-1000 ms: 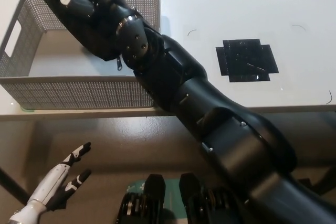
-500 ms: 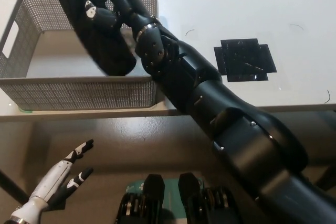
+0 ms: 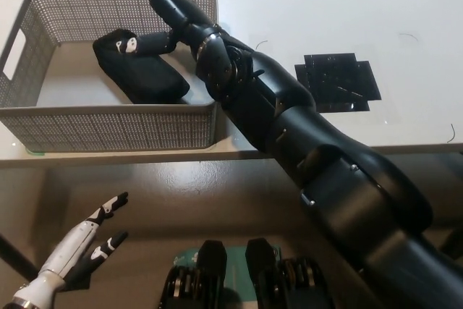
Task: Use the right hand to pick up the pencil case on the right hand side and put it into a grey container on the left side
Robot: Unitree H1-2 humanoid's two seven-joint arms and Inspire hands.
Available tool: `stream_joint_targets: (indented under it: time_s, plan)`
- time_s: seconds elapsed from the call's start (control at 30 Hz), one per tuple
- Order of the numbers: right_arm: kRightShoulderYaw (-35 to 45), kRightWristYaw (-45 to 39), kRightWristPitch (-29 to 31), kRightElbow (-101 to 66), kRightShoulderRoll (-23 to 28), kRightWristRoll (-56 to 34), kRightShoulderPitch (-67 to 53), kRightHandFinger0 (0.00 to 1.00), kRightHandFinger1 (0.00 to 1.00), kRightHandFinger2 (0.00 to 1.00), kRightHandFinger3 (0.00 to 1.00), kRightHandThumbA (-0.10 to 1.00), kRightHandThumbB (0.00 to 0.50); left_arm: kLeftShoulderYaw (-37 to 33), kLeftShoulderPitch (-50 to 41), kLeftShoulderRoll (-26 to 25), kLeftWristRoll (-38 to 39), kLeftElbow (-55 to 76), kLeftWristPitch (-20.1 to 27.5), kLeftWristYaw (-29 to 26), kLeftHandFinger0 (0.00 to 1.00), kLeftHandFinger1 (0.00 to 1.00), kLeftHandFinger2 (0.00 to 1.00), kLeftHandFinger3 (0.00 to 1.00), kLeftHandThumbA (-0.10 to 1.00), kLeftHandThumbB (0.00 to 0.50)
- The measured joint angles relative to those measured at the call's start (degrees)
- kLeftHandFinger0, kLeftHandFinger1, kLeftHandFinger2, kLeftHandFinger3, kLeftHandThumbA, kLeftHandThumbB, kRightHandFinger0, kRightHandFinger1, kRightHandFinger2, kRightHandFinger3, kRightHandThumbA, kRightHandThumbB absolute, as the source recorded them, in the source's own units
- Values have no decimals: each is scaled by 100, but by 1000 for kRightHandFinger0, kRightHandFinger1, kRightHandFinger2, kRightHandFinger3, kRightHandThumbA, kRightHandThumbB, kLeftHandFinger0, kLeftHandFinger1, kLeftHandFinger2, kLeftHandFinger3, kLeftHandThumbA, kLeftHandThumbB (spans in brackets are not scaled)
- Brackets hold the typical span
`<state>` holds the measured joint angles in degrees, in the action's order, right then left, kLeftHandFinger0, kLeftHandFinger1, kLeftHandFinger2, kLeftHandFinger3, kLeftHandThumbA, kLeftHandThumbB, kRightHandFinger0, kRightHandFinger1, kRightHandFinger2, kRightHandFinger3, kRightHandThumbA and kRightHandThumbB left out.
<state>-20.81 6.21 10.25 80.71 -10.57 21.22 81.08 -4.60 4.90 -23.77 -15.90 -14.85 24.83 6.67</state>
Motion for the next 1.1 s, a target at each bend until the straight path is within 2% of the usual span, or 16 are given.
stream_joint_targets:
  time_s: [0.07, 0.1, 0.23, 0.37, 0.53, 0.67, 0.87, 1.03, 1.1]
  plan:
    - [1, -28, 2, -8, 19, 0, -2, 1000, 1000, 1000, 1000, 1000, 434, -2, 0, 0, -6, 0, 0, 0, 1000, 1000, 1000, 1000, 1000, 394]
    - [2, -36, 5, -16, 29, -1, -4, 1000, 1000, 1000, 1000, 1000, 469, -3, 0, 0, -12, 1, 0, 0, 1000, 1000, 1000, 1000, 1000, 394]
    - [22, -57, 46, -123, 112, -8, -31, 1000, 1000, 1000, 1000, 1000, 498, -3, 1, -2, -38, 2, 0, 1, 1000, 1000, 1000, 1000, 1000, 391]
    - [124, -56, 137, -671, 293, -21, -193, 1000, 1000, 1000, 1000, 1000, 462, -6, 1, -5, -55, 1, 0, 1, 1000, 1000, 1000, 1000, 1000, 378]
    - [258, -63, 153, -1577, 499, -27, -628, 1000, 1000, 1000, 1000, 1000, 460, -20, -4, -4, -68, -5, -4, 1, 1000, 1000, 1000, 1000, 1000, 390]
    - [362, -68, 137, -2174, 601, -37, -1087, 1000, 1000, 1000, 1000, 1000, 430, -32, -8, -3, -76, -8, -8, 0, 1000, 1000, 1000, 1000, 1000, 399]
    - [495, -82, 11, -3102, 757, -40, -1890, 1000, 1000, 1000, 1000, 1000, 462, -54, -11, -3, -94, -25, -12, 0, 1000, 1000, 1000, 1000, 1000, 389]
    - [649, -102, -120, -3813, 913, -41, -2465, 1000, 1000, 1000, 1000, 1000, 471, -63, -14, -2, -98, -31, -14, 0, 1000, 1000, 1000, 1000, 1000, 381]
    - [732, -112, -201, -4161, 1018, -41, -2732, 1000, 1000, 1000, 1000, 1000, 472, -66, -15, -2, -100, -34, -14, 0, 1000, 1000, 1000, 1000, 1000, 392]
